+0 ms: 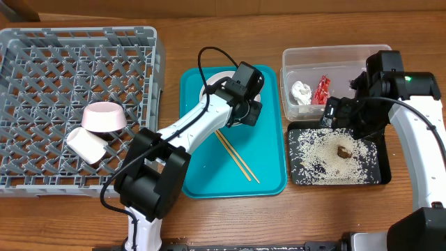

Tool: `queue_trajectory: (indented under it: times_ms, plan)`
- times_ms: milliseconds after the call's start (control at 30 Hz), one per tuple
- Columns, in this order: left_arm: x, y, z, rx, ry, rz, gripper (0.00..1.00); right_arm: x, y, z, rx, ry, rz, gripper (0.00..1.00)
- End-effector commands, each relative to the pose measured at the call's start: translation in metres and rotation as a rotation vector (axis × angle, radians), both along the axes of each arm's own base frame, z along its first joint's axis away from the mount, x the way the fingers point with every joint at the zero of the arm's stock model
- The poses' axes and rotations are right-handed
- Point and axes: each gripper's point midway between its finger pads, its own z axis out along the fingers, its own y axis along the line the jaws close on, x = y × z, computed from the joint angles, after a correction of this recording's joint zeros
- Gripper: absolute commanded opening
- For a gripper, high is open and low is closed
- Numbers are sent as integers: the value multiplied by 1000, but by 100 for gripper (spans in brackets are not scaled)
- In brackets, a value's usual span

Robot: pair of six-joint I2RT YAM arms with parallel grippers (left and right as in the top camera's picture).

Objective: Sort waste into correct bins and load items into the dishwasher
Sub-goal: 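Place the grey bowl into the dish rack with the left gripper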

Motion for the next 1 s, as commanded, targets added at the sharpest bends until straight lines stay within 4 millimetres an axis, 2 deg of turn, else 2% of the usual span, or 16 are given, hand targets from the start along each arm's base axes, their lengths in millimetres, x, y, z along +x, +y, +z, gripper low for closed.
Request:
queue_trajectory:
  times_ms: [0, 33, 100, 167, 267, 300, 333, 533, 567, 600, 767, 967]
  plan:
    - [9, 0, 44, -39, -46, 13, 4, 2, 0, 10, 2, -39, -4, 100]
    - [11, 3, 57, -45, -58, 20, 4, 2, 0, 10, 2, -39, -4, 100]
    - [22, 21, 112, -80, -121, 61, 4, 2, 0, 10, 2, -39, -4, 100]
    - [29, 38, 145, -99, -167, 93, 4, 2, 0, 10, 2, -39, -4, 100]
    - [40, 75, 199, -186, -243, 103, 4, 2, 0, 10, 3, -39, -4, 100]
    - [42, 87, 213, -234, -258, 89, 4, 2, 0, 10, 2, -39, -4, 100]
    - [46, 106, 225, -293, -269, 82, 4, 2, 0, 10, 3, -39, -4, 100]
    - [55, 174, 241, -529, -261, 55, 4, 1, 0, 10, 3, -36, -4, 100]
    - [59, 200, 241, -591, -265, 66, 4, 1, 0, 10, 2, -35, -4, 100]
    - [61, 209, 240, -615, -266, 67, 4, 1, 0, 10, 3, -36, -4, 100]
    - [70, 256, 221, -751, -236, 114, 4, 1, 0, 10, 2, -37, -4, 100]
    - [80, 295, 191, -930, -187, 160, 4, 1, 0, 10, 3, -36, -4, 100]
